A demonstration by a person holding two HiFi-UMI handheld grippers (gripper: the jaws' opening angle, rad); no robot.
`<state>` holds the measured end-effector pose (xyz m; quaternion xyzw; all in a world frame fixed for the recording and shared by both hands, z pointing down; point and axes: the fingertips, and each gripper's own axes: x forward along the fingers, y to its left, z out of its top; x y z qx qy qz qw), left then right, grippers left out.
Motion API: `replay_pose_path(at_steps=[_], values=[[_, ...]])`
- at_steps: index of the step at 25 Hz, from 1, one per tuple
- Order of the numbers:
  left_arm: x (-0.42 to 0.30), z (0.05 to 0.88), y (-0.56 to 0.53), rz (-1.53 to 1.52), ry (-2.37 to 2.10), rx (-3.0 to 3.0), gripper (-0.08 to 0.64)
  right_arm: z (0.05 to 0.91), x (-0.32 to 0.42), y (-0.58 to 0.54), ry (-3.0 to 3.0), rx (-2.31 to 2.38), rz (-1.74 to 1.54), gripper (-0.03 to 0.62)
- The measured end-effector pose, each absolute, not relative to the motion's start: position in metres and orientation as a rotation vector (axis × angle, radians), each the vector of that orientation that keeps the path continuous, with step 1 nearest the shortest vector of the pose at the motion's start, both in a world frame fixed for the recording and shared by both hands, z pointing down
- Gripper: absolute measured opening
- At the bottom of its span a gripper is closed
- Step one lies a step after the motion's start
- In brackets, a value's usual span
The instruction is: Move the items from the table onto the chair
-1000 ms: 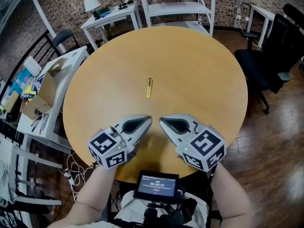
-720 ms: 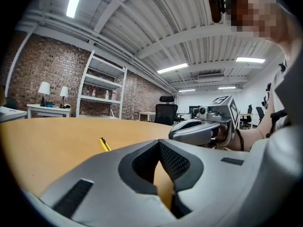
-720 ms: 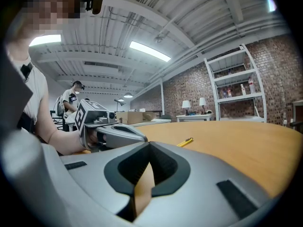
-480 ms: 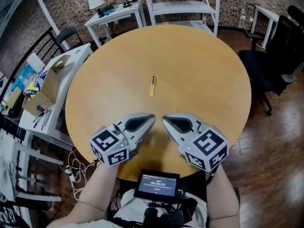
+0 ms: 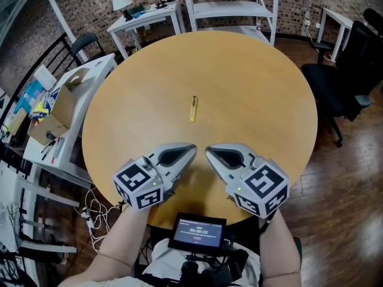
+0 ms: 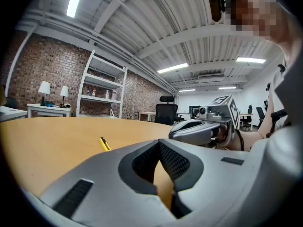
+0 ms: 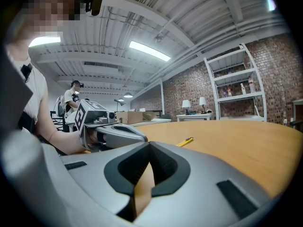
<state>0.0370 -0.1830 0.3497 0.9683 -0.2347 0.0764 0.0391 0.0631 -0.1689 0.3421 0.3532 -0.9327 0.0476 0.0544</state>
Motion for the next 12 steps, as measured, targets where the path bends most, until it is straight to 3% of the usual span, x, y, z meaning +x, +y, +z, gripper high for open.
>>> replay_pose_path(at_steps=[12], values=[[0.0352,0.3497,-0.1831,0.237,-0.718,2.969,0.0,0.3416,0.0617,-0.1686,-2.825,1.075,0.139,0.008]])
